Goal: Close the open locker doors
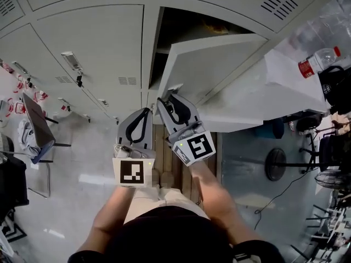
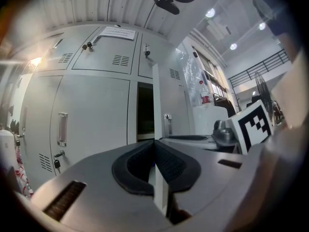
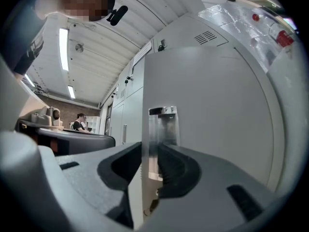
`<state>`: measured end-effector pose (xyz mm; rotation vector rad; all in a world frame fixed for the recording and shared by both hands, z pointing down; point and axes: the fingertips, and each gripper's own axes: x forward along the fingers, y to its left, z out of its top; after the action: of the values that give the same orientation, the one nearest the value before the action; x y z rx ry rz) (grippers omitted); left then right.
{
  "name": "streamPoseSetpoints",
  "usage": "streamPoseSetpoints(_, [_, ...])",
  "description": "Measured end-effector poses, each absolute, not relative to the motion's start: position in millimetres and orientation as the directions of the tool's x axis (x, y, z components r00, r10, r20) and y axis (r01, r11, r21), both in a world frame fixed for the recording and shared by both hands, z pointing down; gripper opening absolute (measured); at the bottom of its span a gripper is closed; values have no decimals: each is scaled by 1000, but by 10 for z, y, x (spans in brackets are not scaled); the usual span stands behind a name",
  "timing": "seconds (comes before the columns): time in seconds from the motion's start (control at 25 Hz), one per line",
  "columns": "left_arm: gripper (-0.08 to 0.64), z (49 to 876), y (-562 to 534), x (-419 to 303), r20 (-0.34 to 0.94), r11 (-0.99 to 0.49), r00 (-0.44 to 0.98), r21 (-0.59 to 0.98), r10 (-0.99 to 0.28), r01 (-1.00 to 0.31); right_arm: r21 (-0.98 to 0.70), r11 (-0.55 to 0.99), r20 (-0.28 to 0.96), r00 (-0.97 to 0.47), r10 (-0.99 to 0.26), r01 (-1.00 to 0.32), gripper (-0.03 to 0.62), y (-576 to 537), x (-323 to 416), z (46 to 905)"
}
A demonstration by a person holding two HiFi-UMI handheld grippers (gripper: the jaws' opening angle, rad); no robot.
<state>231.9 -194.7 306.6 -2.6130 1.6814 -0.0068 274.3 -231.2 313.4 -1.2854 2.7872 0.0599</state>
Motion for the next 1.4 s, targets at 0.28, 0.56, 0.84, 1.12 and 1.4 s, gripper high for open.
streamPoseSetpoints(0.28, [3,3082,-2074,2192,-18,-404,405,-36,-914,-914,-3,618,-92,-615,-783,-786,103,-2580,2645,3129])
streamPoseSetpoints(0.56, [3,3103,-2187,2128,-17,-391,392,-29,-920,-920,-13,597,-91,-593,-800,-802,95,-2835,2584,3145])
streamPoseSetpoints(0.84, [3,3093,-2265,2116,-17,-381,382,-20,-924,-924,-37,594,-88,-590,-803,-804,89,-3032,2565,3160])
streamPoseSetpoints(1.12, [3,3078,-2323,2117,-22,-371,371,-12,-928,-928,-32,589,-82,-585,-807,-808,69,-3170,2570,3163])
streamPoseSetpoints(1.4, [3,3108,-2343,2096,-12,-355,356,-12,-935,-935,-36,572,-80,-569,-819,-819,57,-3293,2580,3158])
